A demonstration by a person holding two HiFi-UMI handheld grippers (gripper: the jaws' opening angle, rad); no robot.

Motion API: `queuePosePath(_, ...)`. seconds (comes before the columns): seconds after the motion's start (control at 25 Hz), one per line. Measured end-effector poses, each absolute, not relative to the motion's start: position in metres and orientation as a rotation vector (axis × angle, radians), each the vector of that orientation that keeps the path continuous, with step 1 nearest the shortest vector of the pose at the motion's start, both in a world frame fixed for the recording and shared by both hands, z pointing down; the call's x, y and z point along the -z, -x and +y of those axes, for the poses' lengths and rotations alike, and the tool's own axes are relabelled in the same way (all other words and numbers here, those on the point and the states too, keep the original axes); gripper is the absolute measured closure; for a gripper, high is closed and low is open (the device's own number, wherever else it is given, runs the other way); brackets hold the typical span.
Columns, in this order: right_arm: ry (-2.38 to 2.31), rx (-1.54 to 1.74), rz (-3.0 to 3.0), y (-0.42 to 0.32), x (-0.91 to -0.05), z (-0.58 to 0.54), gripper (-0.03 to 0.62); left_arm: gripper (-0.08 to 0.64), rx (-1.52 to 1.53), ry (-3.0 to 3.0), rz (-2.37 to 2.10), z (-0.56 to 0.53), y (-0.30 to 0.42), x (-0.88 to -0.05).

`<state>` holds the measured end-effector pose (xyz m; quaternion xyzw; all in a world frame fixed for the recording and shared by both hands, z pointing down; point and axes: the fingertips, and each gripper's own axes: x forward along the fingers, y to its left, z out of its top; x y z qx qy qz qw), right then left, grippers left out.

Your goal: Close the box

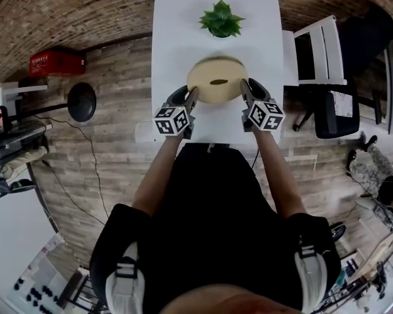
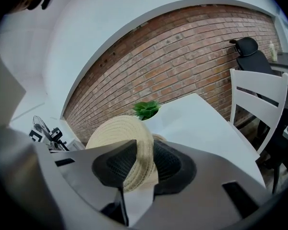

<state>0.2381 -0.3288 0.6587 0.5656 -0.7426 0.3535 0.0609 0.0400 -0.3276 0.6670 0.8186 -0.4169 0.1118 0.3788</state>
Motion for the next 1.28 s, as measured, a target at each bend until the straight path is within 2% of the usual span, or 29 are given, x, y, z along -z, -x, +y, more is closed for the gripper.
queuePosePath(1.28,-1.745,-1.073,-2.106,-0.249,-0.705,-0.368,0.485,0.410,-0.374,-2.056,-0.980,-0.357,-0.052,-0.714)
